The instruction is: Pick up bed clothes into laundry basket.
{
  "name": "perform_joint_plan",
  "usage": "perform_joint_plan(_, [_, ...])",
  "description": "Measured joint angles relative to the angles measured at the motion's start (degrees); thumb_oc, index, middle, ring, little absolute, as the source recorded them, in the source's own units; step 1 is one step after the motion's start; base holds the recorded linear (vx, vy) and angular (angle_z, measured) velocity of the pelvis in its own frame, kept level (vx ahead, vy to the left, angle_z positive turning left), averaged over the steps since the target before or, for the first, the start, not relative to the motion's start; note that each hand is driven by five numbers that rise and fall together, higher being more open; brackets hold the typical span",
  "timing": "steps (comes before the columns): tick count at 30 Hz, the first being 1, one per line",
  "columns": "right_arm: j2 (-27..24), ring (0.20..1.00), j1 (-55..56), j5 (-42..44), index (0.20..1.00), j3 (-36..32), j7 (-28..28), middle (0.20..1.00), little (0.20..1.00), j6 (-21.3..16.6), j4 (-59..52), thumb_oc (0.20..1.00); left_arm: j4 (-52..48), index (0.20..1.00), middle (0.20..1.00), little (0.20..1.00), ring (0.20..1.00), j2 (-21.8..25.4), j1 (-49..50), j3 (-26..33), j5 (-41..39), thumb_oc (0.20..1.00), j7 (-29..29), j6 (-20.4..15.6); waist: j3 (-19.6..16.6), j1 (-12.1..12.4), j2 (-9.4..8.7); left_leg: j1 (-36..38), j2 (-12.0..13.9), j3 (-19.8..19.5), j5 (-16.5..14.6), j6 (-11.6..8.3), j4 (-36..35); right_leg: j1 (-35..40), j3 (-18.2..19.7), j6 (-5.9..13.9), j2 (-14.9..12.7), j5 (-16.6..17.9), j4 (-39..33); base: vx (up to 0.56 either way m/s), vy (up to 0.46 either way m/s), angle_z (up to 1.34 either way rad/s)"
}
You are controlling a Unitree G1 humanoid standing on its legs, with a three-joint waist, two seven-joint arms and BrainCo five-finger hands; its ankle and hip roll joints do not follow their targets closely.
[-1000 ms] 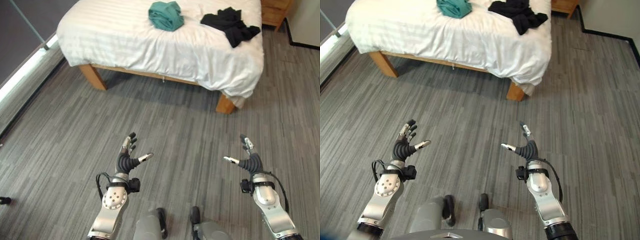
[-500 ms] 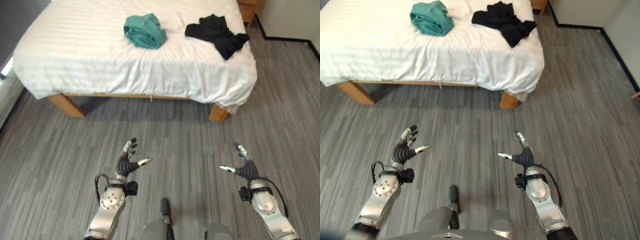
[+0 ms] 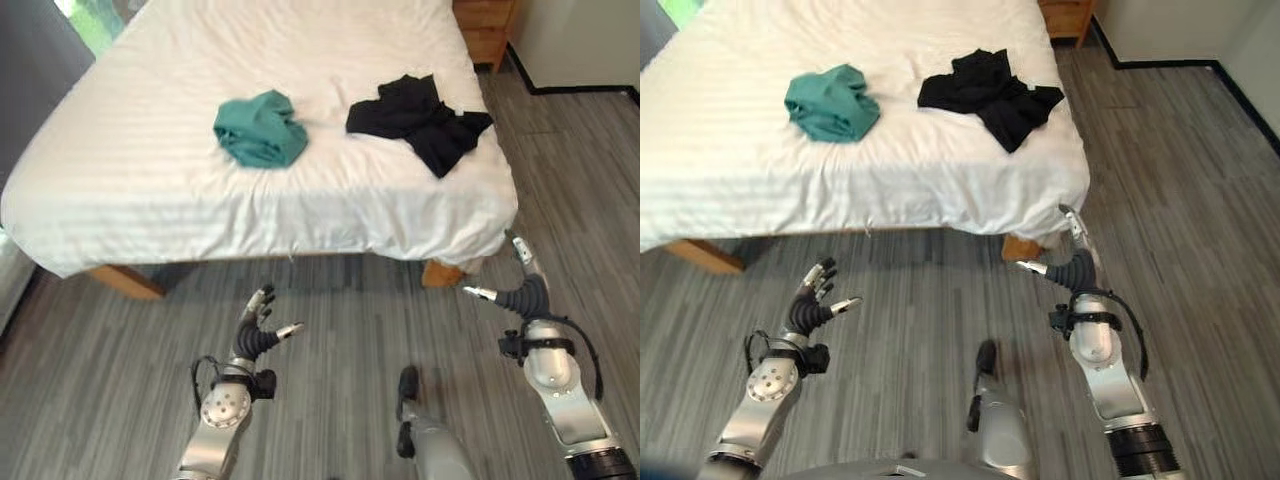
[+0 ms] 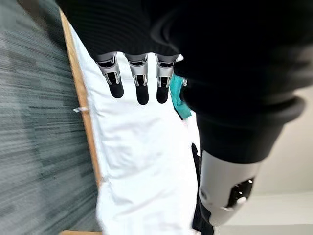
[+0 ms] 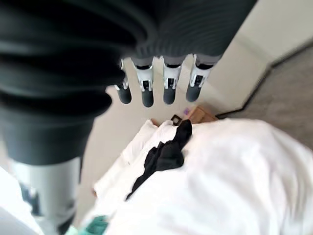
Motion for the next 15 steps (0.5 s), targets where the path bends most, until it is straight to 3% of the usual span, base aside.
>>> perform_joint_plan(2, [-1.8, 1.0, -3.7, -2.4, 1.0, -0.3, -2.2, 1.0, 1.0, 0.3, 0.7, 1.0, 0.2, 1.0, 1.0, 1.0, 1.0, 0.2, 0.2, -0.2, 0.0, 1.0, 0.0, -0.3, 0.2, 0.9, -0.93, -0.8, 0.9, 0.0, 3.5, -3.14, 8.3, 4.5, -0.1, -1.28, 0.2, -2.2, -1.2, 0.28, -0.249, 0.04])
perform_joint_plan(3, [-2.8, 1.0, -6.8, -4.3, 1.0, 0.0, -4.1, 1.0, 1.0, 0.3, 1.4, 1.0, 0.6, 1.0, 1.0, 1.0, 1.0, 0.4, -0.6, -0.4, -0.3, 1.0, 0.1, -0.8, 0.5, 0.9, -2.81, -6.6, 2.2, -1.4, 6.9, -8.18, 24.0, 9.4, -0.3, -1.0, -0.4, -1.7, -4.9, 0.15, -0.187, -0.03])
perform_joint_plan(4, [-3.6, 1.0, -8.2, -4.7, 1.0, 0.1, -4.4, 1.0, 1.0, 0.3, 1.8, 1.0, 0.5, 1.0, 1.0, 1.0, 1.0, 0.3, -0.5, -0.7, -0.5, 1.0, 0.3, -1.5, 0.6, 2.3, -3.58, -10.8, 2.5, -1.8, 7.4, -8.62, 31.5, 11.5, 0.2, -1.82, -0.5, -1.6, -6.7, 0.26, -0.22, -0.07])
perform_joint_plan(6, [-4.4, 1.0, -10.2, -6.0, 1.0, 0.4, -5.6, 1.0, 1.0, 0.5, 2.9, 1.0, 0.5, 1.0, 1.0, 1.0, 1.0, 0.4, -0.4, -0.9, -0.8, 1.0, 0.4, -2.2, 0.7, 3.2, -3.82, -17.2, 2.9, -3.0, 7.0, -9.14, 39.0, 14.1, 0.4, -3.16, -0.6, -2.9, -7.8, 0.34, -0.171, -0.04])
perform_joint_plan(7, [-6.5, 1.0, -12.2, -6.8, 1.0, 1.0, -5.9, 1.0, 1.0, 1.5, 7.2, 1.0, 1.2, 1.0, 1.0, 1.0, 1.0, 0.5, -1.8, -1.4, -1.3, 1.0, 0.5, -2.3, 1.4, 4.3, -5.16, -25.7, 6.0, 4.1, 7.6, -7.84, 47.7, 16.1, 0.0, -2.74, -0.9, -3.8, -9.2, 0.31, -0.011, -0.01])
perform_joint_plan(9, [-6.4, 1.0, -13.6, -6.8, 1.0, 1.2, -6.0, 1.0, 1.0, 2.5, 8.1, 1.0, 1.0, 1.0, 1.0, 1.0, 1.0, 1.0, -0.8, -1.3, -1.3, 1.0, 0.6, -2.3, 1.4, 5.2, -5.63, -28.6, 6.6, 6.8, 8.1, -7.05, 41.2, 18.5, 0.0, -2.95, -0.6, -3.6, -9.9, 0.32, 0.098, -0.15])
perform_joint_plan(11, [-6.7, 1.0, -14.9, -7.0, 1.0, 4.3, -6.3, 1.0, 1.0, 3.2, 9.1, 1.0, 0.6, 1.0, 1.0, 1.0, 1.0, 1.4, 1.3, -1.2, -1.4, 1.0, 0.5, -2.3, 0.9, 5.5, -5.42, -26.1, 6.1, 9.5, 8.8, -5.9, 24.3, 20.5, 1.6, -1.56, 1.1, -4.7, -11.6, 0.32, 0.162, -0.35])
perform_joint_plan(13, [-6.6, 1.0, -15.9, -7.9, 1.0, 7.5, -6.3, 1.0, 1.0, 3.5, 9.6, 1.0, 0.7, 1.0, 1.0, 1.0, 1.0, 1.5, 3.6, -1.2, -1.4, 1.0, 0.3, -2.3, 0.5, 5.6, -3.99, -22.9, 3.6, 10.0, 10.7, -3.88, 4.8, 22.2, 3.1, -0.19, 2.8, -6.4, -11.6, 0.32, 0.148, -0.45])
perform_joint_plan(14, [-6.6, 1.0, -17.2, -8.5, 1.0, 9.9, -6.0, 1.0, 1.0, 3.5, 11.7, 1.0, 1.3, 1.0, 1.0, 1.0, 1.0, 1.5, 4.2, -1.4, -1.5, 1.0, 0.2, -2.2, 0.4, 5.8, -3.62, -22.1, 1.7, 10.1, 11.8, -2.64, -2.3, 23.4, 3.2, -0.68, 3.3, -6.8, -11.6, 0.27, 0.092, -0.36])
perform_joint_plan(15, [-6.6, 1.0, -17.0, -8.5, 1.0, 10.0, -5.7, 1.0, 1.0, 3.6, 12.0, 1.0, 1.3, 1.0, 1.0, 1.0, 1.0, 1.5, 4.1, -1.4, -1.7, 1.0, 0.2, -2.2, 0.5, 6.2, -3.68, -22.6, 1.6, 10.3, 12.5, -1.6, -2.1, 24.1, 3.1, -1.25, 3.5, -7.1, -11.5, 0.43, 0.113, -0.26])
